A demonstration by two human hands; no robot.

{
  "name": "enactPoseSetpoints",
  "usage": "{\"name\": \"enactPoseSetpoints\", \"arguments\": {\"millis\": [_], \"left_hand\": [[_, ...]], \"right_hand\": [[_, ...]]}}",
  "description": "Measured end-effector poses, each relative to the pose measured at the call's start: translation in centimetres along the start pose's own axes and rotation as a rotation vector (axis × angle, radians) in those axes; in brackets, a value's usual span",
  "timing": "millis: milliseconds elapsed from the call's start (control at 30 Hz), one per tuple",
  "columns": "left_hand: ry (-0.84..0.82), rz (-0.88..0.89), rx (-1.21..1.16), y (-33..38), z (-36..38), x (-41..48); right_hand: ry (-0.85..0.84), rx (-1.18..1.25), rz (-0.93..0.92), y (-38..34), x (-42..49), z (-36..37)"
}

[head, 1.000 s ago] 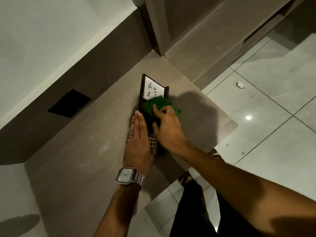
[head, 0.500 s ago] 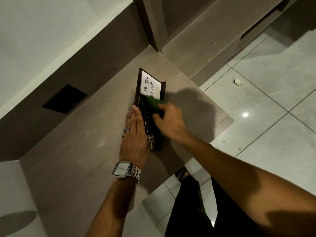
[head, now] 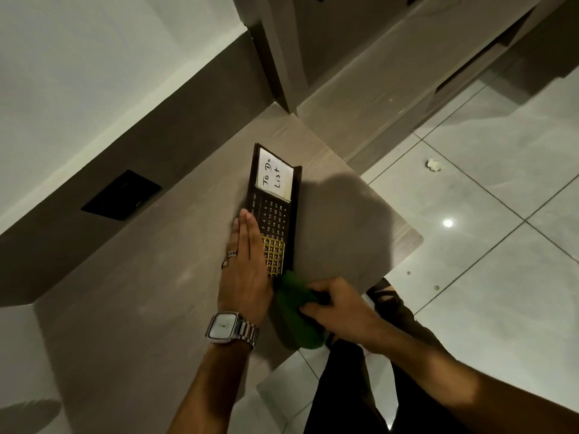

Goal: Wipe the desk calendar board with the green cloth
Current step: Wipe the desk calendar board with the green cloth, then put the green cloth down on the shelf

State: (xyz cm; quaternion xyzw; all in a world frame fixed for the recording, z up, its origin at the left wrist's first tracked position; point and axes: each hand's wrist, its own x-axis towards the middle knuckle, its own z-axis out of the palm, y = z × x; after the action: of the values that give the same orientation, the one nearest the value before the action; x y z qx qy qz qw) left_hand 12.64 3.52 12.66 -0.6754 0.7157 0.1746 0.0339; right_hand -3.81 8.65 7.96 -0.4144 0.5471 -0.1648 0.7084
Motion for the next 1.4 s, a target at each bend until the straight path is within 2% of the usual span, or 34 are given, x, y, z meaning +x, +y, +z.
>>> {"name": "enactPoseSetpoints", "arguments": {"millis": [133,333,433,600,767,833,900,1000,1133,1267,1333,1400], "left_hand": [[-0.007,0.006,0.033,-0.2,-1.0,-0.1],[0.345,0.162,0.043,2.7,-2.1,2.0],[0.283,0.253,0.057,6.5,0.4,5.3],[-0.002,0.289,0.124,9.8,8.2,9.2],[-0.045,0.276,0.131,9.0,12.4,10.4],[-0.019,0.286,0.138,8.7,13.1,10.5],[-0.005,0.29,0.143,8.7,13.2,10.5],[-0.008,0.289,0.142,8.8,13.1,10.6],[-0.004,0.299,0.136,8.8,13.0,10.4],[-0.005,0.298,0.128,8.8,13.1,10.4],[-0.012,0.291,0.135,8.9,13.0,10.4],[-0.025,0.29,0.154,9.0,12.5,10.3]], "right_hand": [[0.109,0.201,0.0,-2.3,0.8,-4.4],[0.247,0.323,-0.19,-6.2,2.5,-13.1],[0.368,0.304,-0.275,-8.5,5.1,-17.2],[0.613,0.058,-0.383,-10.8,12.2,-21.7],[0.759,-0.58,-0.467,-10.9,19.6,-22.6],[0.703,-0.841,-0.457,-10.1,22.1,-22.1],[0.563,-1.083,-0.38,-9.1,23.6,-21.5],[0.44,-1.206,-0.36,-8.0,24.6,-21.3],[0.446,-1.127,-0.394,-8.7,24.0,-21.6],[0.547,-0.875,-0.611,-11.0,21.7,-19.4],[0.411,-0.655,-0.65,-12.5,20.8,-17.0],[0.21,-0.496,-0.575,-13.7,20.4,-14.4]]}}
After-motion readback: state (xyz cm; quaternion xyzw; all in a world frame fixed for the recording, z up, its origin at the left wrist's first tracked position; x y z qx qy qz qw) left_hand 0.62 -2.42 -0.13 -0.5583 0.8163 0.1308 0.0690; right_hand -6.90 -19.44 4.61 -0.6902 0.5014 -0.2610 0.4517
